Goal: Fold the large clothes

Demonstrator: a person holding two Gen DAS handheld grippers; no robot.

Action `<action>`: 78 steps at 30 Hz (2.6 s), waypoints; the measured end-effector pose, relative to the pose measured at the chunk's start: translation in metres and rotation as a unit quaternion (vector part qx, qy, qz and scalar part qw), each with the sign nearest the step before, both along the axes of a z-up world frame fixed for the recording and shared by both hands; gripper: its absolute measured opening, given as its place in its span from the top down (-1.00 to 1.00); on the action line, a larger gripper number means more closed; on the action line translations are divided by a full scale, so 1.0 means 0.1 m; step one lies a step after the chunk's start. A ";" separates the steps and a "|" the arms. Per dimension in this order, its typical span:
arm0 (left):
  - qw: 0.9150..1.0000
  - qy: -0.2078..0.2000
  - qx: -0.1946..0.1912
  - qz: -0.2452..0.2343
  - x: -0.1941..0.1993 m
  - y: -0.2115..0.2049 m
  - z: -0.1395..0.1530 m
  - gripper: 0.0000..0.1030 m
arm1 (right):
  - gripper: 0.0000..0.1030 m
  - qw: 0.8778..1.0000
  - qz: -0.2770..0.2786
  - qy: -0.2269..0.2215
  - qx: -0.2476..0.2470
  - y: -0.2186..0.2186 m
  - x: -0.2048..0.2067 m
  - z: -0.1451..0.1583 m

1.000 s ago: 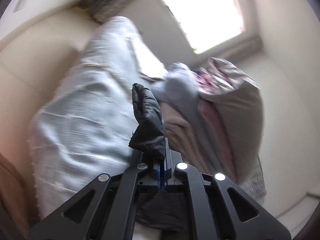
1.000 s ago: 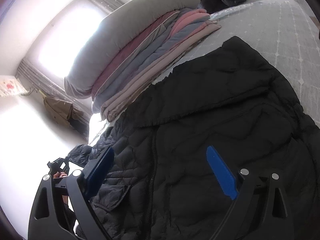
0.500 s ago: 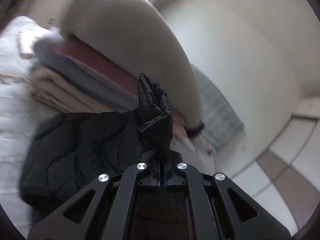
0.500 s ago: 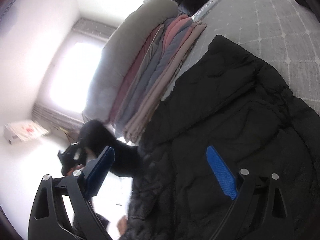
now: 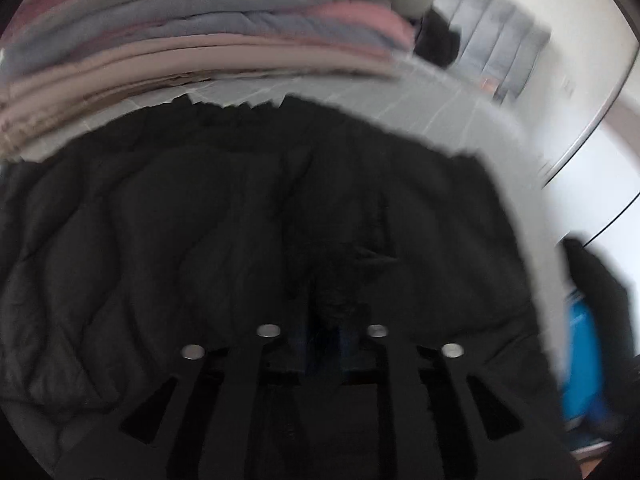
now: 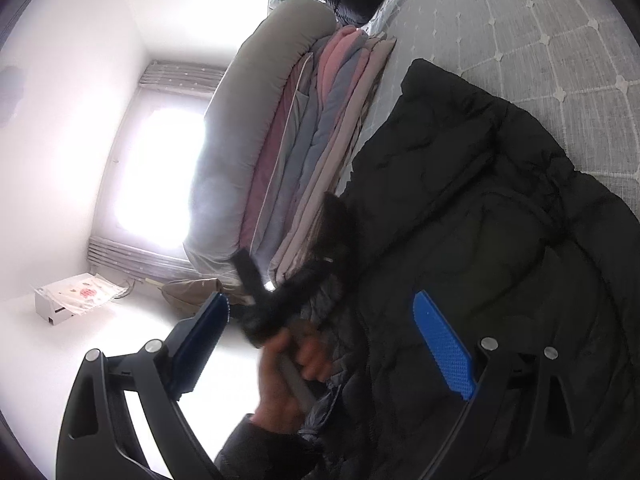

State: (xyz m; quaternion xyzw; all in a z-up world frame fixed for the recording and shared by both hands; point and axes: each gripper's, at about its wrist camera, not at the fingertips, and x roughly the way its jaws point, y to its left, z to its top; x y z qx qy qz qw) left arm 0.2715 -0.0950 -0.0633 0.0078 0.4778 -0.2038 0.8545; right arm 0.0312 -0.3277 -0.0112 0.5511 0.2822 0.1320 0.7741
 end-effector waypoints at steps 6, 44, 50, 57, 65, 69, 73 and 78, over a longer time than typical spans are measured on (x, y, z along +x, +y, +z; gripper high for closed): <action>0.997 -0.077 0.029 -0.007 -0.18 0.01 0.41 -0.10 | -0.76 1.000 0.003 0.006 0.012 0.02 0.00 -0.04; 0.970 0.006 -0.234 0.068 -1.58 2.42 0.63 -0.70 | -0.79 0.992 0.127 -0.009 0.012 0.15 0.48 -0.22; 0.985 0.062 -0.147 0.068 -1.35 2.25 0.07 -0.70 | -0.79 0.978 0.156 0.124 -0.067 0.30 0.83 -0.79; 0.985 0.050 -0.138 0.088 -1.31 2.34 0.03 -0.70 | -0.79 0.987 0.151 0.041 -0.044 0.22 0.61 -0.36; 0.971 0.035 -0.211 0.108 -1.58 2.41 0.30 -0.70 | -0.80 0.991 0.105 0.055 -0.054 -0.58 0.58 -0.16; 0.956 0.016 -0.270 0.114 -1.80 2.51 0.44 -0.70 | -0.80 0.982 0.132 0.093 -0.097 -0.76 0.82 -0.31; 0.956 0.014 -0.275 0.105 -1.78 2.44 0.47 -0.70 | -0.80 0.969 0.178 0.097 -0.137 -0.79 1.06 -0.40; 0.955 0.030 -0.277 0.098 -1.66 2.33 0.43 -0.70 | -0.79 0.946 0.269 0.089 -0.161 -0.59 1.37 -0.59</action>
